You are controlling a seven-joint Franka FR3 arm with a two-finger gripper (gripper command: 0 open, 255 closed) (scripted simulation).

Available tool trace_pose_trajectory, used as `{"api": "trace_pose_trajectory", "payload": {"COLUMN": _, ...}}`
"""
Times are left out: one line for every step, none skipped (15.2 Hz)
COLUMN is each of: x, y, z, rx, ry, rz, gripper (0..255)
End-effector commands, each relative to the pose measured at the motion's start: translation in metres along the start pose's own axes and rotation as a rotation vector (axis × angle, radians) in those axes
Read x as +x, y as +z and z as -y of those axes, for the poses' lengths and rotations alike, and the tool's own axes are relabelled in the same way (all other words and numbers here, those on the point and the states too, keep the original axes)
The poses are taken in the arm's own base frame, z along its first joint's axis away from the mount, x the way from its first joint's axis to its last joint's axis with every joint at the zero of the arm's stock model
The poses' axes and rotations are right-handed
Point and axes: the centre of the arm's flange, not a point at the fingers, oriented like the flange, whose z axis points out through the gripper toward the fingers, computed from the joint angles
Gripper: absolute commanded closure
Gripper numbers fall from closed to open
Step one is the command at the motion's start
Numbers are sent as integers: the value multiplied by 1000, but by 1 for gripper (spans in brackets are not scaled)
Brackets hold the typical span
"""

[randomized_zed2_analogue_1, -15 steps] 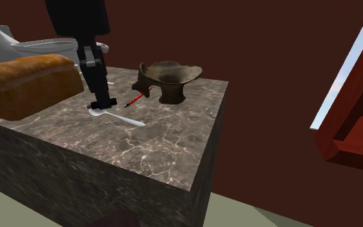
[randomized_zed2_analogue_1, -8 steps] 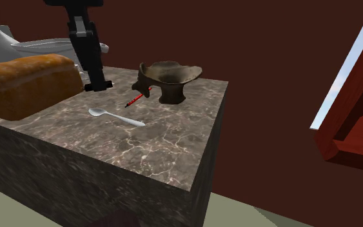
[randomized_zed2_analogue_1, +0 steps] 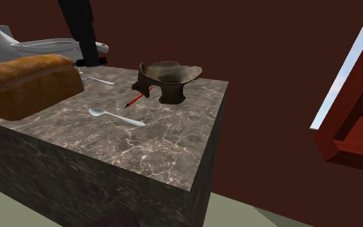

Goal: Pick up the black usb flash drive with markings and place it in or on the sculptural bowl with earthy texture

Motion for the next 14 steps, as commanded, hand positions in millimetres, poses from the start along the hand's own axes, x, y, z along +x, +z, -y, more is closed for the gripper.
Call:
{"api": "trace_pose_trajectory", "payload": {"x": 0, "y": -11, "z": 0, "rx": 0, "ry": 0, "rz": 0, "gripper": 255}}
{"api": "trace_pose_trajectory", "payload": {"x": 0, "y": -14, "z": 0, "rx": 0, "ry": 0, "rz": 0, "gripper": 255}}
{"api": "trace_pose_trajectory", "payload": {"x": 10, "y": -15, "z": 9, "rx": 0, "ry": 0, "rz": 0, "gripper": 255}}
{"api": "trace_pose_trajectory", "payload": {"x": 19, "y": -15, "z": 18, "rx": 0, "ry": 0, "rz": 0, "gripper": 255}}
{"api": "trace_pose_trajectory", "payload": {"x": 29, "y": -16, "z": 27, "rx": 0, "ry": 0, "rz": 0, "gripper": 255}}
{"api": "trace_pose_trajectory", "payload": {"x": 38, "y": -16, "z": 36, "rx": 0, "ry": 0, "rz": 0, "gripper": 255}}
{"api": "trace_pose_trajectory", "payload": {"x": 48, "y": -17, "z": 45, "rx": 0, "ry": 0, "rz": 0, "gripper": 255}}
{"api": "trace_pose_trajectory", "payload": {"x": 57, "y": -17, "z": 54, "rx": 0, "ry": 0, "rz": 0, "gripper": 255}}
{"api": "trace_pose_trajectory", "payload": {"x": 67, "y": -18, "z": 64, "rx": 0, "ry": 0, "rz": 0, "gripper": 255}}
{"api": "trace_pose_trajectory", "payload": {"x": 77, "y": -18, "z": 73, "rx": 0, "ry": 0, "rz": 0, "gripper": 255}}
{"api": "trace_pose_trajectory", "payload": {"x": 86, "y": -19, "z": 82, "rx": 0, "ry": 0, "rz": 0, "gripper": 255}}
{"api": "trace_pose_trajectory", "payload": {"x": 96, "y": -19, "z": 91, "rx": 0, "ry": 0, "rz": 0, "gripper": 255}}
{"api": "trace_pose_trajectory", "payload": {"x": 105, "y": -20, "z": 100, "rx": 0, "ry": 0, "rz": 0, "gripper": 255}}
{"api": "trace_pose_trajectory", "payload": {"x": 115, "y": -20, "z": 109, "rx": 0, "ry": 0, "rz": 0, "gripper": 255}}
